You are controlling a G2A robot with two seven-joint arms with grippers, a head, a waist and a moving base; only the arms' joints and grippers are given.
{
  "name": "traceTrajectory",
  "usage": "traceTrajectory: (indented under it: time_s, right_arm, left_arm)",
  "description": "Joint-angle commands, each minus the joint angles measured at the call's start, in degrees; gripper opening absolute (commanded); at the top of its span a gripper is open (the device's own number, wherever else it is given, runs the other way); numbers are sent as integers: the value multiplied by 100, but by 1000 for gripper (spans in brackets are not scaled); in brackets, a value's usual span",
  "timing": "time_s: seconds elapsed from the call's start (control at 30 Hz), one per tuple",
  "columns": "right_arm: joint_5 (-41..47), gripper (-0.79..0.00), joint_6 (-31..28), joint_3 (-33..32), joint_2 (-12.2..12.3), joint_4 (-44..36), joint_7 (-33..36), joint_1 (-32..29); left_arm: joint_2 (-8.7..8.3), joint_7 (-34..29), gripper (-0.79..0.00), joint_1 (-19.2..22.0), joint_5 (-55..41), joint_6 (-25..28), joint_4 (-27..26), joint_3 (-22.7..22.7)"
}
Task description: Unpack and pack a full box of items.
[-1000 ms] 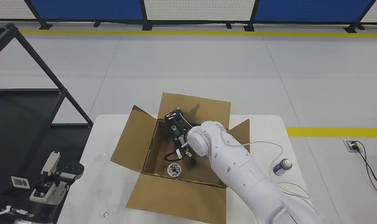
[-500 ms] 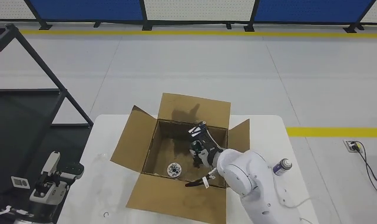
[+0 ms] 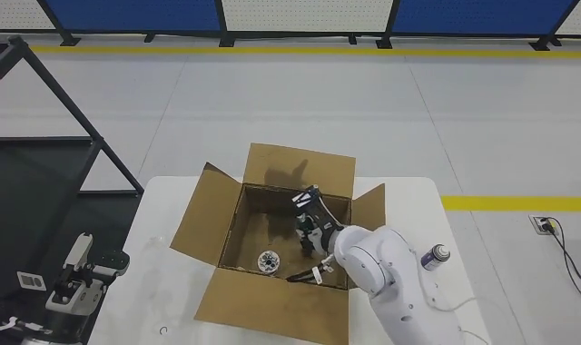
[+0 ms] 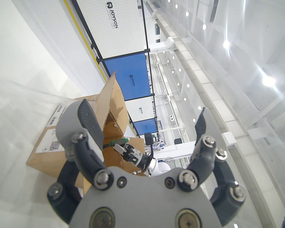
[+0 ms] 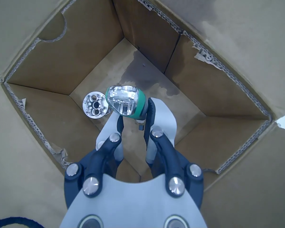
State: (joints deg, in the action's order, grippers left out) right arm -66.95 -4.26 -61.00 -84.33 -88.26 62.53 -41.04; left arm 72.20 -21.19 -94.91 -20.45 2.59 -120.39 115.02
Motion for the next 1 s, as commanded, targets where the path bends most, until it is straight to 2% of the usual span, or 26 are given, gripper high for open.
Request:
traceTrajectory:
  time_s: [0.0, 0.2, 0.53, 0.7, 0.97]
  right_arm:
    - [-89, -785, 31, 68, -9, 69, 93, 84]
    - [-498, -785, 296, 195, -20, -17, 427, 187]
    - [-874, -785, 126, 343, -14, -193, 1214, 269]
    - [-576, -785, 32, 549, -110, 406, 1282, 651]
    - [99, -785, -151, 1138, -417, 2043, 1054, 1600]
  left_arm:
    - [0, 0, 0, 0, 0, 0, 0, 0]
    - [0, 0, 0, 0, 0, 0, 0, 0]
    - [0, 0, 0, 0, 0, 0, 0, 0]
    - [0, 0, 0, 0, 0, 0, 0, 0]
    - [0, 0, 0, 0, 0, 0, 0, 0]
